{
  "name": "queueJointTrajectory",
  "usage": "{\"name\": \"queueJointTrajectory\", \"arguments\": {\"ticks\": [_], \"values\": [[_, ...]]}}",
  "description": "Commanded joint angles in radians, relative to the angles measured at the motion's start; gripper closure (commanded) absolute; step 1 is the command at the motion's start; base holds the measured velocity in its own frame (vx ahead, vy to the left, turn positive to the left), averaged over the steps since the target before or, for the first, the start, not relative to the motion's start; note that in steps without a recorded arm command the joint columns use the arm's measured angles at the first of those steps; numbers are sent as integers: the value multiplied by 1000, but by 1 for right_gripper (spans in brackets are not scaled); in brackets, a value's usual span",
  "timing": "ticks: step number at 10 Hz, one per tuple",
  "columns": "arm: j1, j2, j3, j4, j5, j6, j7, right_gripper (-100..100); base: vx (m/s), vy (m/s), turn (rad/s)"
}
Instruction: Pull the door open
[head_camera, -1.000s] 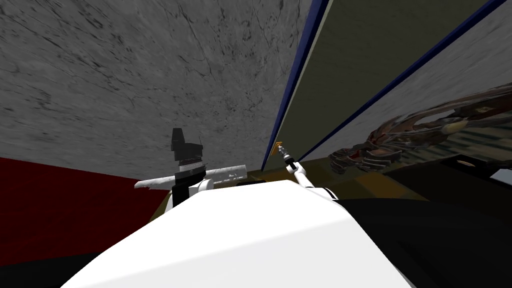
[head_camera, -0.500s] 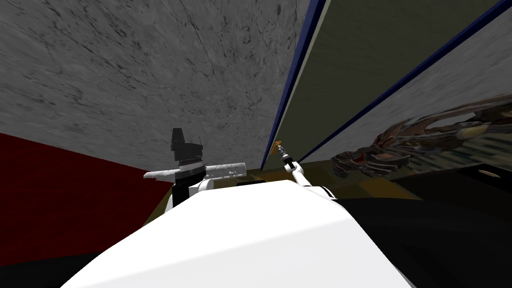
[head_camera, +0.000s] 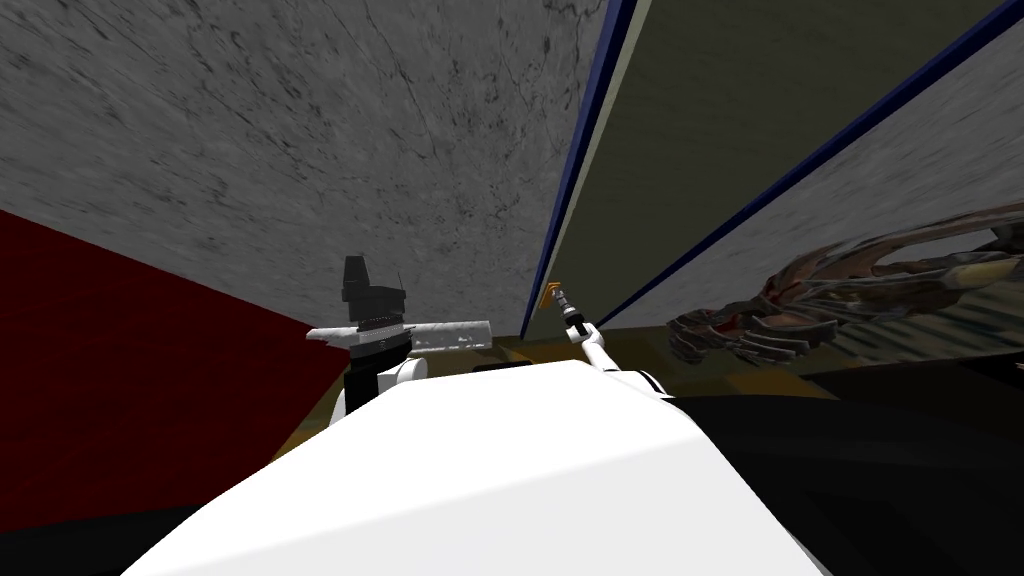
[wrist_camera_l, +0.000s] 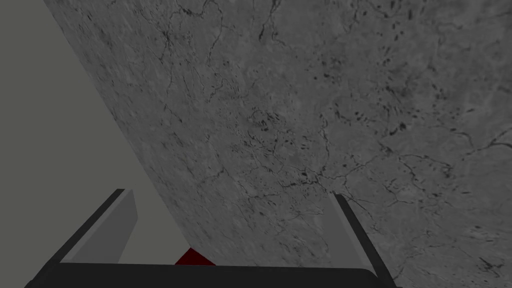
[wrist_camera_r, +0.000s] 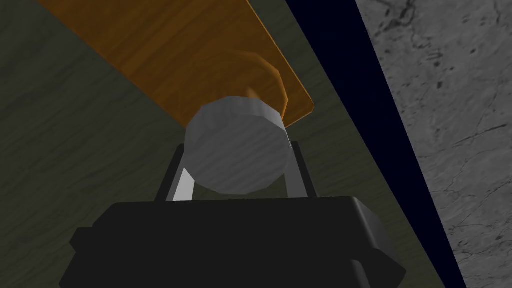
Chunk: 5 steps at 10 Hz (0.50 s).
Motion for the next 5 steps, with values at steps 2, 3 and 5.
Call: {"name": "queueJointTrajectory", "arguments": {"ticks": [2,3,5], "values": [[-6,0,-5,-6,-56,17,-69,100,-80,-57,79],[-11,5,-2,-5,-82,21,-95,100,-97,-109,104],[6,-6,-2,-22,-61,18,-60,-100,-87,-47,47]]}}
